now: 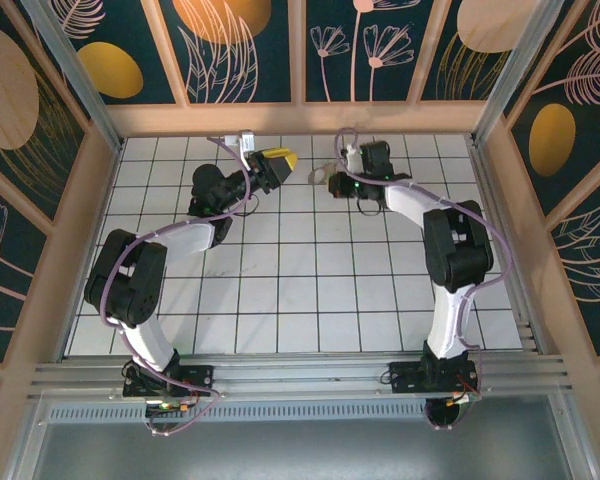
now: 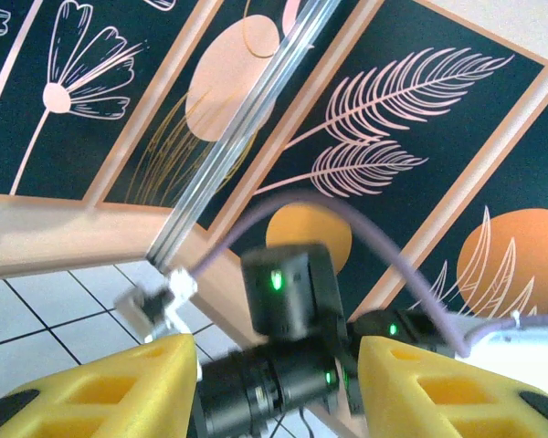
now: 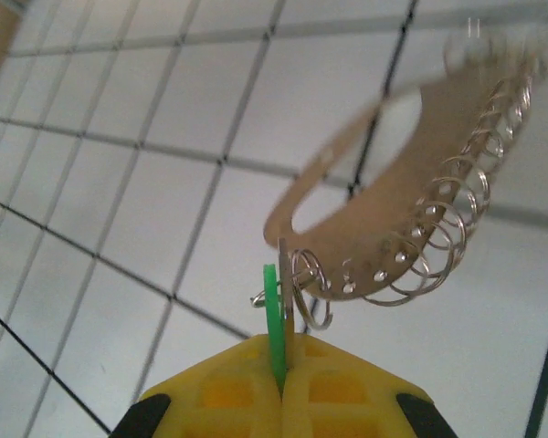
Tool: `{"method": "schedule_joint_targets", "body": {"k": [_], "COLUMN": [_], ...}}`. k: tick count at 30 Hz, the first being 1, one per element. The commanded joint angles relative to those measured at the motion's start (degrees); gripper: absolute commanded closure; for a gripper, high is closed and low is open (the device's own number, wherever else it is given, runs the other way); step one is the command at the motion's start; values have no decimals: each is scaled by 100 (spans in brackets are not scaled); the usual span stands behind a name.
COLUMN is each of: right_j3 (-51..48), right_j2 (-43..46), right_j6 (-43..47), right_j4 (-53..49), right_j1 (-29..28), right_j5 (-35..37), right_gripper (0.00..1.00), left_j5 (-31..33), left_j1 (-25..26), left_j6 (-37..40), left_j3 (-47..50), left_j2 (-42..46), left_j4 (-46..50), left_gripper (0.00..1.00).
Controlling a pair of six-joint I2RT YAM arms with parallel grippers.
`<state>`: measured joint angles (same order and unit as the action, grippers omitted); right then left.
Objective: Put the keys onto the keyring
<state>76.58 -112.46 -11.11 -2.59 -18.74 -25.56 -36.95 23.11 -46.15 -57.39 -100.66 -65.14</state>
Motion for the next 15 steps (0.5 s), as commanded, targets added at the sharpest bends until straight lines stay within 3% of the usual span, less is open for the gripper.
{"method": "schedule_joint_targets", "body": {"k": [1,7,15], "right_j3": [-675,-1682,-2307], "right_j2": [626,732,620], "right_j6": [-284,-838,-1182], "right_j4": [571,1098,1428], "right_j1": [12,-150,-415], "right_j5": [-90,-348,-378], "right_gripper": [100,100,100], "left_j5": [-60,-100,-172], "left_j1": [-58,-62,-61], "left_j6": [-106,-210,-316], "left_j3": [-24,28,29], "left_j2": [-63,-74,-58], "left_j4": [-204,-228,-192], "left_gripper": [50,50,50]}}
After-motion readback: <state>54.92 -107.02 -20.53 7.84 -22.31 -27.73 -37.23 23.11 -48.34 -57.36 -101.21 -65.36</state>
